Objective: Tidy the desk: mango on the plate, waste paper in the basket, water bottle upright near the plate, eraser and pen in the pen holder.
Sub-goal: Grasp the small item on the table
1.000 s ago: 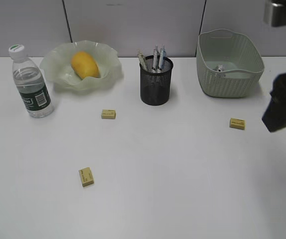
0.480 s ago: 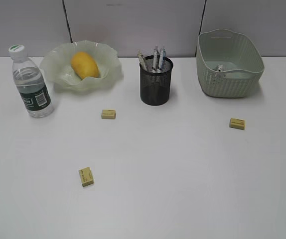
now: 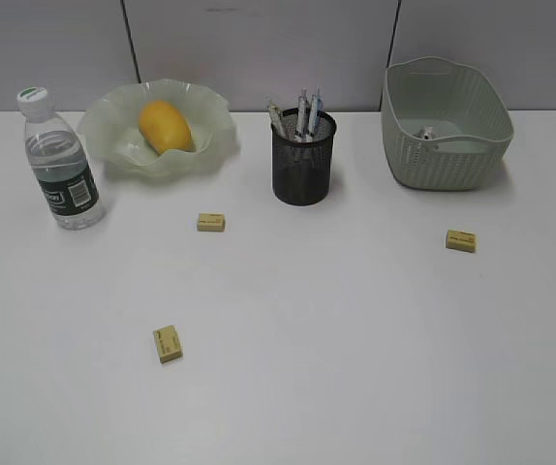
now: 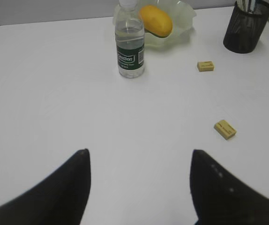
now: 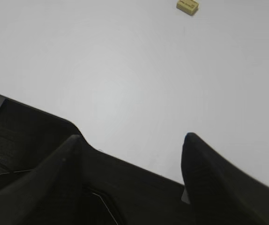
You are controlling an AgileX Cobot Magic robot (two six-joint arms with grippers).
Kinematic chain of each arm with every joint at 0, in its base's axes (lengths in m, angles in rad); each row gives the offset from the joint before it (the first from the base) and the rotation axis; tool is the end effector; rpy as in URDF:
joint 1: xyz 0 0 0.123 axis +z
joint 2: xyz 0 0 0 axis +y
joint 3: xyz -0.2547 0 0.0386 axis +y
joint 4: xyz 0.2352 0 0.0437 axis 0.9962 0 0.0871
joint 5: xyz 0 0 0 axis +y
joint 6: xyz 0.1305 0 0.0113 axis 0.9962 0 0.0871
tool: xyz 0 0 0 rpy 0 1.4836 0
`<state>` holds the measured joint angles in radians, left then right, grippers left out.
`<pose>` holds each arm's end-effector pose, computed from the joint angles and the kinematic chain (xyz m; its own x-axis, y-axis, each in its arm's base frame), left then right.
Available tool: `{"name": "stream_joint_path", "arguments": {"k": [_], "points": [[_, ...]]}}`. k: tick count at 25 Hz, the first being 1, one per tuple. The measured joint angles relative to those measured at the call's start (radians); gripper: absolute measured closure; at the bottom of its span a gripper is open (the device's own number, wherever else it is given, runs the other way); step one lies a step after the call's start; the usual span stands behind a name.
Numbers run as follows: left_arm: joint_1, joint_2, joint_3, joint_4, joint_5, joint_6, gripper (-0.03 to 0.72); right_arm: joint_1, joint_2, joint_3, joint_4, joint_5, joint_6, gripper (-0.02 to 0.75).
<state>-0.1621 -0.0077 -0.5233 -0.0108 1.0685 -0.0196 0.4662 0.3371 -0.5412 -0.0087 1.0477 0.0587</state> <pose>0.0428 -0.0083 0.2593 -0.4336 0.0458 -0.8999 0.1591 0.9869 -0.0264 0.0800 0.0391 0.2442 -0.6363 -0.2594 -0.7265 -0.4106 0.9112 0.0343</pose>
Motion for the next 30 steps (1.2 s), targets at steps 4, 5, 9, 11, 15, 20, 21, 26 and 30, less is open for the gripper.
{"name": "stream_joint_path", "arguments": {"k": [4,5,9,11,15,20,21,26,30], "points": [[0.0,0.043,-0.007,-0.015,-0.007,0.0,0.185,0.0,-0.086,0.032,-0.002,0.001,0.0,0.219],[0.0,0.065,-0.018,-0.024,-0.014,0.0,0.185,0.0,-0.097,0.034,-0.002,0.001,0.0,0.219],[0.0,0.177,-0.069,-0.082,-0.075,0.0,0.185,0.0,-0.104,0.035,-0.002,-0.001,0.0,0.23],[0.0,0.246,-0.088,-0.114,-0.106,0.006,0.185,0.0,-0.104,0.035,-0.003,-0.002,0.0,0.243],[0.0,0.414,-0.124,-0.209,-0.128,0.094,0.185,0.0,-0.104,0.035,-0.003,-0.002,0.0,0.263],[0.0,0.633,-0.189,-0.297,-0.116,0.139,0.185,0.0,-0.104,0.035,-0.003,-0.002,0.0,0.269],[-0.003,0.679,-0.203,-0.308,-0.114,0.156,0.185,0.0,-0.104,0.035,-0.003,-0.002,0.0,0.27],[-0.071,0.894,-0.261,-0.339,-0.111,0.267,0.185,0.0,-0.104,0.035,-0.003,-0.002,0.0,0.27],[-0.142,1.033,-0.288,-0.336,-0.109,0.334,0.185,0.0,-0.104,0.035,-0.003,-0.003,0.0,0.27]]}}
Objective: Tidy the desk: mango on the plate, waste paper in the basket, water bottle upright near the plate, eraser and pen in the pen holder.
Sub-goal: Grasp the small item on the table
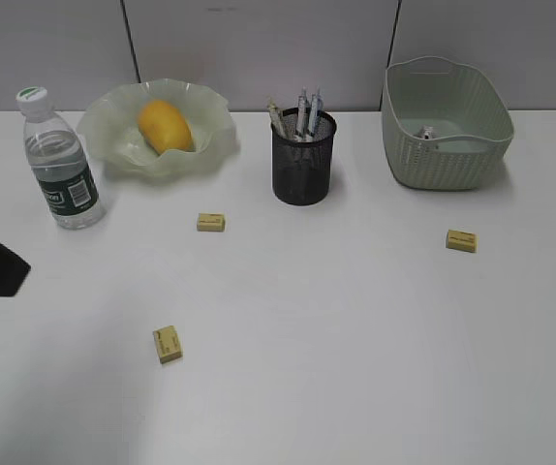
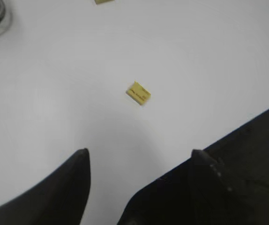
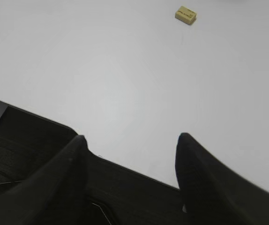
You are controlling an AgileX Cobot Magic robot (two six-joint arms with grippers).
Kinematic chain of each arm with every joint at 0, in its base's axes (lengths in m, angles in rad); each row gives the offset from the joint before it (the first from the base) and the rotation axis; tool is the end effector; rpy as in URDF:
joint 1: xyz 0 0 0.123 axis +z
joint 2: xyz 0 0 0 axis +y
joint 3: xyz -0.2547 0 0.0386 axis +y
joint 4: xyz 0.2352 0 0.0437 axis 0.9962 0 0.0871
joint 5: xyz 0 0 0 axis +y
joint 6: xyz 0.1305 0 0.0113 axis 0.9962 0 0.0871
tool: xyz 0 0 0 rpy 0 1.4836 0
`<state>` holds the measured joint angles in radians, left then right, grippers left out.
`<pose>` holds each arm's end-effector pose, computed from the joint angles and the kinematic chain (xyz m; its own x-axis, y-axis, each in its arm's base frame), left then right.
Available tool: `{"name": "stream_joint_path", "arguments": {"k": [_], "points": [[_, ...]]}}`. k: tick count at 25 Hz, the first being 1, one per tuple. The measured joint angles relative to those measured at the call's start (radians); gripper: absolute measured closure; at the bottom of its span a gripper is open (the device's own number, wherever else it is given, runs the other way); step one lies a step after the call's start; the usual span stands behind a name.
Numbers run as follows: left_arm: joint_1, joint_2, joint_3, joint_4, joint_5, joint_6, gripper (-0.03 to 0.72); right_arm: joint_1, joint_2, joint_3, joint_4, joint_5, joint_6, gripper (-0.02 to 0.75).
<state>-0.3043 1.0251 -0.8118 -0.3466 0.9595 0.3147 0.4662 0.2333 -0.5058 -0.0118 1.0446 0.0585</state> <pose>0.1815 -0.0952 0.2441 -0.7795 0.3556 -0.5156 0.5073 0.8414 -0.1866 0.0696 0.0335 0.2419 -0.5875 -0.2368 -0.7738 -0.4121 0.9105 0.0343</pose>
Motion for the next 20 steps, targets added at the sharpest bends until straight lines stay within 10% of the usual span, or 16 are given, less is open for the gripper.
{"name": "stream_joint_path", "arguments": {"k": [20], "points": [[-0.312,0.585,-0.182,0.322,-0.1,0.063,0.069,0.0,0.0,0.0,0.0,-0.001,-0.001,0.27]]}}
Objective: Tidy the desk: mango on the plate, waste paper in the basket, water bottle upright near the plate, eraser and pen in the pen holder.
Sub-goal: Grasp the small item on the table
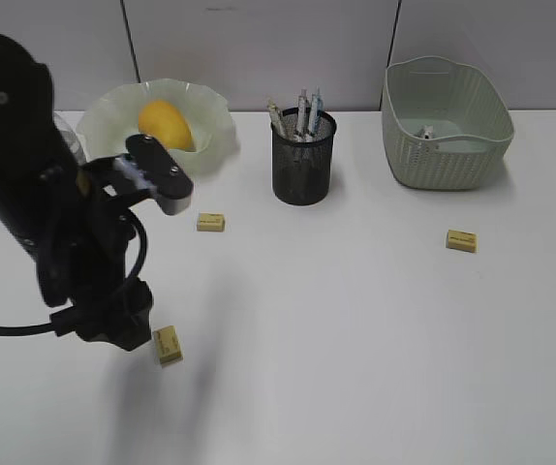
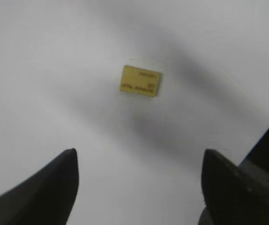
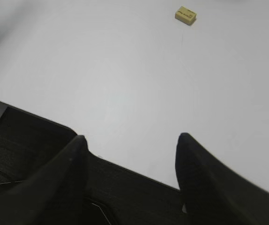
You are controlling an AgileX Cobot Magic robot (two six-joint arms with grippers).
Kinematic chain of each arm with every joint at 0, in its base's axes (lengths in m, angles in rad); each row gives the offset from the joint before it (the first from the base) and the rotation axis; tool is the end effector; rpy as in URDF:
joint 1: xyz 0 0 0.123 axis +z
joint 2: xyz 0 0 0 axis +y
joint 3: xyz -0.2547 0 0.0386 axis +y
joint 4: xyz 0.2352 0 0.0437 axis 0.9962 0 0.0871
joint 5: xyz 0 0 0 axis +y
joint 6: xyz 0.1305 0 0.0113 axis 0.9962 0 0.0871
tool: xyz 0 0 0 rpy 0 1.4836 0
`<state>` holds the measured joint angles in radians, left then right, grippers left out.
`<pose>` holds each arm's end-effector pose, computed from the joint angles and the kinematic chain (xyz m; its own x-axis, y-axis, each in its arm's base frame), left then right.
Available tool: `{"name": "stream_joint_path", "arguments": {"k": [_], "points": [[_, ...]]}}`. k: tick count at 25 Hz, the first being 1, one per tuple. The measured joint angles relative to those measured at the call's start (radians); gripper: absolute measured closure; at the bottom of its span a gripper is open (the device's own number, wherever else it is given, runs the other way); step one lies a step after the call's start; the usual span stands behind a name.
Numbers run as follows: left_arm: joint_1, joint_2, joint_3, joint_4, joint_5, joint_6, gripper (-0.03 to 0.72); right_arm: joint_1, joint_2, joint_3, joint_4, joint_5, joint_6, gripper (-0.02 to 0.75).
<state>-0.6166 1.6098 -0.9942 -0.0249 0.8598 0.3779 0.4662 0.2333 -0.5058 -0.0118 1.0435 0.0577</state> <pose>0.2347 -0.1694 0.1471 -0.5448 0.8198 -0.1765 0.8272 0.5599 0.0470 0.0697 0.0336 0.2420 -0.5864 -0.2372 -0.7745 -0.4126 0.9103 0.0337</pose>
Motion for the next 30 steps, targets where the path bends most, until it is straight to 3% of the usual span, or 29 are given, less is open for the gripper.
{"name": "stream_joint_path", "arguments": {"k": [4,11,30], "points": [[-0.035,0.109,-0.069,0.025,0.0,0.002,0.084,0.0,0.0,0.0,0.0,0.0,0.0,0.27],[-0.04,0.255,-0.164,0.025,0.014,0.022,0.094,0.0,0.0,0.0,0.0,-0.001,0.0,0.27],[-0.04,0.385,-0.174,0.032,-0.033,0.086,0.096,0.0,0.0,0.0,0.0,-0.001,0.0,0.27]]}}
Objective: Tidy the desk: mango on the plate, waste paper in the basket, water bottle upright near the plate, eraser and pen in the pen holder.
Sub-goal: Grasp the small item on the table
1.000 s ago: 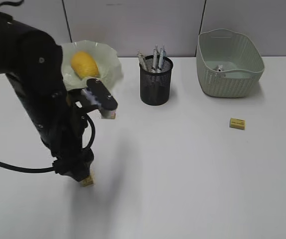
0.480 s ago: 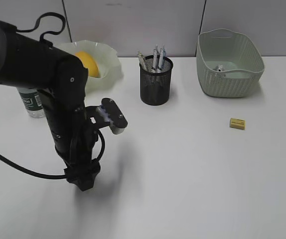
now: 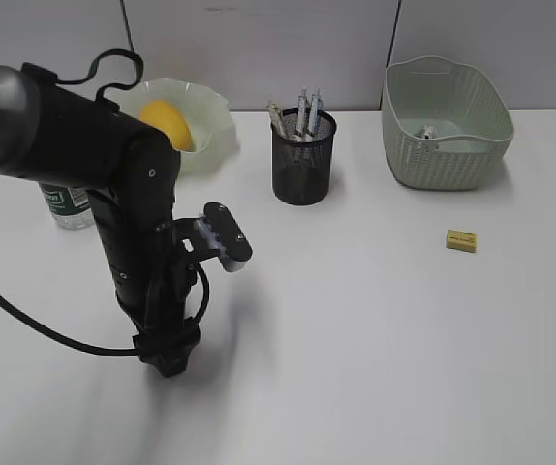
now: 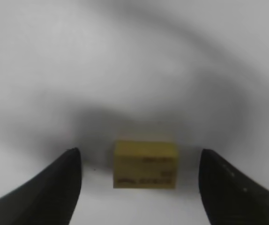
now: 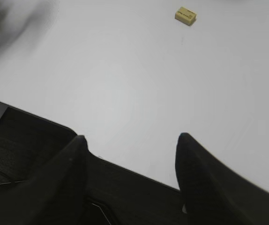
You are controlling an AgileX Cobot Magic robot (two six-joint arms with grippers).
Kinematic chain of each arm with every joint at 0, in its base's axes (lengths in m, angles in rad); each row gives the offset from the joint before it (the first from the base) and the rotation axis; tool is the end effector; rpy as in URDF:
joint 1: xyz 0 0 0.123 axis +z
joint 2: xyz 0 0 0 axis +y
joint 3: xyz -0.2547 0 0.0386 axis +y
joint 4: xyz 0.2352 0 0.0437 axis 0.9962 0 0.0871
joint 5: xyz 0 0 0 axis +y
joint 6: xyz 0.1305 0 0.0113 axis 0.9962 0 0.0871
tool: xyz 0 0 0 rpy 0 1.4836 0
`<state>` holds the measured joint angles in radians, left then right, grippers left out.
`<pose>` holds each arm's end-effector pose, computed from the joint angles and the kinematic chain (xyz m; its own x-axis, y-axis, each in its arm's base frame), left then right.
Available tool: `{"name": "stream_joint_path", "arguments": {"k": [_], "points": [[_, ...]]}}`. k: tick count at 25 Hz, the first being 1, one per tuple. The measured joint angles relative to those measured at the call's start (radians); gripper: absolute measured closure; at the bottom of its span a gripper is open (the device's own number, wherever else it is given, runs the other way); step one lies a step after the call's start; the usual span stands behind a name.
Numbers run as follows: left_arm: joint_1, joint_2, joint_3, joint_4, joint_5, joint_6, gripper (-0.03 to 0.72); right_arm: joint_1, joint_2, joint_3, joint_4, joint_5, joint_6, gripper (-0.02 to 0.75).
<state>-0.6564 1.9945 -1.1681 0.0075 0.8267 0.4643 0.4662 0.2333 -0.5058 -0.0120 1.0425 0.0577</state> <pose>0.2634 -0.2020 0.0649 -0.4305 0.9026 -0.0019 0.9026 0.4305 0.0071 0.0698 0.0336 0.2421 -0.5857 -0.2369 -0.7751 -0.4126 0.9103 0.0335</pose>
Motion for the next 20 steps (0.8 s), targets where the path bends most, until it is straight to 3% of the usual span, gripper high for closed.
{"name": "stream_joint_path", "arguments": {"k": [5,15,20], "points": [[0.0,0.015,-0.002,0.004,-0.01,0.0,0.128,0.0,0.0,0.0,-0.001,0.0,0.0,0.272],[0.003,0.024,-0.011,0.039,-0.021,-0.022,0.363,0.0,0.0,0.0,-0.001,0.0,0.0,0.274],[0.003,0.024,-0.012,0.041,-0.021,-0.047,0.38,0.0,0.0,0.0,-0.001,0.0,0.0,0.275]]}}
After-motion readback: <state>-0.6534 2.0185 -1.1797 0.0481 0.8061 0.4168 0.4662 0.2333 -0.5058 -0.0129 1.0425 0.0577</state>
